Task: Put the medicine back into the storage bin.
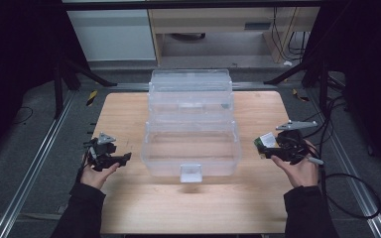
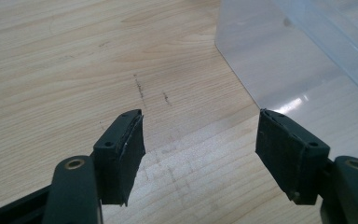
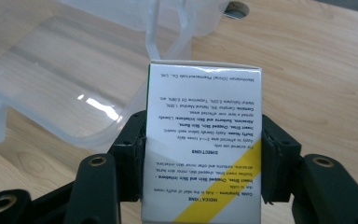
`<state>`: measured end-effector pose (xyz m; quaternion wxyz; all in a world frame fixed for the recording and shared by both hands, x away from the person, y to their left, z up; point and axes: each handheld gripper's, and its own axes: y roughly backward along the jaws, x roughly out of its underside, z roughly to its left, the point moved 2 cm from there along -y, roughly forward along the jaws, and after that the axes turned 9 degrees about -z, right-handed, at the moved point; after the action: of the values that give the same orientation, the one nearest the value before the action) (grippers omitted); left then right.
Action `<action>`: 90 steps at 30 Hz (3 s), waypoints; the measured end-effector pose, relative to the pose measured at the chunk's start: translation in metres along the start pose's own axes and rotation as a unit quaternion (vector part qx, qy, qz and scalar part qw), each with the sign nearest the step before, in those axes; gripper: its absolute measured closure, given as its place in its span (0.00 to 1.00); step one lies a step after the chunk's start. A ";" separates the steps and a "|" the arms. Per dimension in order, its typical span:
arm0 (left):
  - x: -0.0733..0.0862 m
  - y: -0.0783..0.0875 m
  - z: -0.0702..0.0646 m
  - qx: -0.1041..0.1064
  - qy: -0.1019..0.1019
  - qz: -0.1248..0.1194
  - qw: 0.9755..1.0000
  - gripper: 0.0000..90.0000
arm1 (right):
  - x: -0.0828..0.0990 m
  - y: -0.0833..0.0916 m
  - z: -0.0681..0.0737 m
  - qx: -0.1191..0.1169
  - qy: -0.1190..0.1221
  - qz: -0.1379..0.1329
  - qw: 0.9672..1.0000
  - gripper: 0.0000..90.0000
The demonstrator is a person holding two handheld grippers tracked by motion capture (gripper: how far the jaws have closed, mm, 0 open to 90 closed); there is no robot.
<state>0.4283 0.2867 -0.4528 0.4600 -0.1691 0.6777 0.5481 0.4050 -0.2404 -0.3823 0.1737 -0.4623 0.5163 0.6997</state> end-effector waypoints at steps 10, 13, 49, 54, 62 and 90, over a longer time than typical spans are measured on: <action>0.000 -0.002 0.000 0.002 -0.002 0.001 1.000 0.35 | -0.030 -0.001 0.008 -0.011 0.009 -0.034 0.999 0.50; -0.001 -0.001 0.000 0.002 -0.004 0.000 1.000 0.35 | -0.038 -0.005 0.014 -0.020 0.016 -0.039 0.999 0.50; -0.003 0.001 -0.003 0.001 -0.002 -0.005 1.000 0.35 | -0.038 -0.057 0.059 -0.080 0.068 0.003 0.994 0.50; -0.002 0.001 -0.002 0.000 -0.001 -0.004 1.000 0.35 | -0.033 -0.062 0.061 -0.087 0.069 0.010 0.994 0.50; -0.003 0.003 -0.001 0.000 0.000 -0.007 1.000 0.35 | -0.026 -0.075 0.066 -0.093 0.080 0.028 0.992 0.50; -0.009 0.010 -0.002 -0.005 -0.010 -0.021 1.000 0.41 | -0.004 -0.098 0.070 -0.102 0.096 0.081 0.987 0.46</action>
<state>0.4249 0.2856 -0.4393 0.4775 -0.1802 0.6669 0.5429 0.4454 -0.1381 -0.4314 0.0181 -0.4993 0.4922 0.7128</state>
